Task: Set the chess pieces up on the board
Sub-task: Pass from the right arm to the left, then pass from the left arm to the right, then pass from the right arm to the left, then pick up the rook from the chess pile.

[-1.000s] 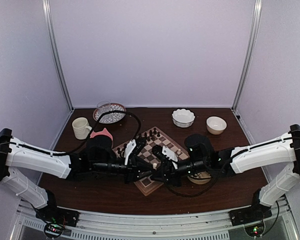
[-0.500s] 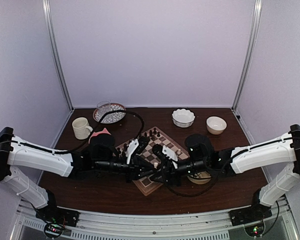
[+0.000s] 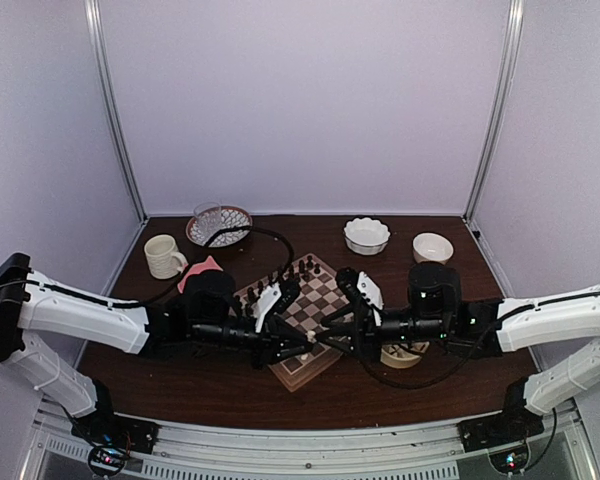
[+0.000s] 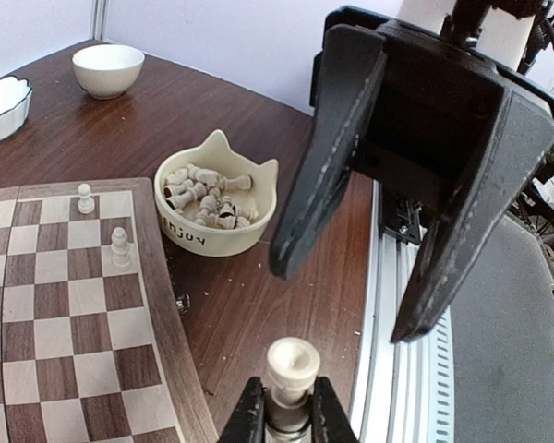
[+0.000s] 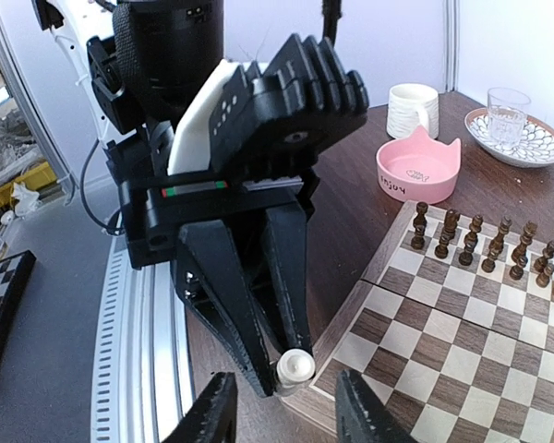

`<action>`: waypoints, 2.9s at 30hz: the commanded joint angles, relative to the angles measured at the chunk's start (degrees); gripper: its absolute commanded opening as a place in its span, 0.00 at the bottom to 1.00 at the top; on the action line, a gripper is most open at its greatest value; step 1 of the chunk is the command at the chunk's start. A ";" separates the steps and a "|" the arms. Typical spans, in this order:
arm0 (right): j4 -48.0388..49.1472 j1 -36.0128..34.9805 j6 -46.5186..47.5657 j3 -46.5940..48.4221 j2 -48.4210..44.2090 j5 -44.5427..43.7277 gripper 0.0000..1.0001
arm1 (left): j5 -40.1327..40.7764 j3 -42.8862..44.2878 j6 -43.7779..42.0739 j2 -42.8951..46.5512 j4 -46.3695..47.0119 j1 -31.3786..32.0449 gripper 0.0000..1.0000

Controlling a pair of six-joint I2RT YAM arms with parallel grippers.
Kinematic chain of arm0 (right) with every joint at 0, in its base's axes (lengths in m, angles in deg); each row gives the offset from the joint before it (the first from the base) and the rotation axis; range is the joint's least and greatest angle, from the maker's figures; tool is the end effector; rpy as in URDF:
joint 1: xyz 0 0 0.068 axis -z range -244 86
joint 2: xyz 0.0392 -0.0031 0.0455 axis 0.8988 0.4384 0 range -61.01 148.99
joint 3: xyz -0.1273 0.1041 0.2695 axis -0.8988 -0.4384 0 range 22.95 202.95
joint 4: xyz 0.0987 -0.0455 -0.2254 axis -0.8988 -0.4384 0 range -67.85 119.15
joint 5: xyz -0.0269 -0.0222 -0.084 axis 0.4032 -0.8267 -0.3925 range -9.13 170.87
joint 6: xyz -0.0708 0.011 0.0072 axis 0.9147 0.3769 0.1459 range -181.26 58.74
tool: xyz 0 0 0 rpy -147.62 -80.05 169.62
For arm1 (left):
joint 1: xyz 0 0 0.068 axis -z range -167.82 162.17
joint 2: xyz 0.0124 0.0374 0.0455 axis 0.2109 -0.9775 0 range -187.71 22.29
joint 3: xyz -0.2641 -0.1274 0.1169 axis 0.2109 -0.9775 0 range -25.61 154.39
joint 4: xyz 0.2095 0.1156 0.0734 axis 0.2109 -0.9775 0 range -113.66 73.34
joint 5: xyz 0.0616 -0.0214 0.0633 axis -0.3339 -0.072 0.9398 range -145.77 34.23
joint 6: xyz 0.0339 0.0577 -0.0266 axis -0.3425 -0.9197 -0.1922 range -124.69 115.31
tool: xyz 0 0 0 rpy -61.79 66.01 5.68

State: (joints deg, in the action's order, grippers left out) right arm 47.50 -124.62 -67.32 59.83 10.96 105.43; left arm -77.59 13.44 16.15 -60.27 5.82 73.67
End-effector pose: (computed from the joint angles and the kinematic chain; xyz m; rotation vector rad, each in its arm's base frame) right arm 0.1122 0.2496 0.2847 -1.1982 1.6210 1.1750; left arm 0.1291 -0.2840 0.2557 1.0053 1.9009 -1.2733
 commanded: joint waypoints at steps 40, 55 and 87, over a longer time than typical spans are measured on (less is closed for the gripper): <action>-0.65 0.33 -1.42 4.04 6.53 5.84 0.09 | -2.91 2.45 -1.98 -1.44 1.35 0.09 0.09; -1.04 0.33 -1.03 2.76 4.08 0.53 0.00 | -3.31 1.57 -2.61 -1.46 1.68 0.12 0.54; 0.50 0.33 -1.76 1.77 3.27 1.09 0.29 | -4.67 4.15 -3.17 -3.57 -0.87 0.09 0.00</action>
State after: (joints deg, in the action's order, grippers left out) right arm 47.35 -124.25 -69.09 61.54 14.11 106.37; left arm -81.50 16.24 13.59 -63.66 3.29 73.78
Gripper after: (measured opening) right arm 0.333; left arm 0.128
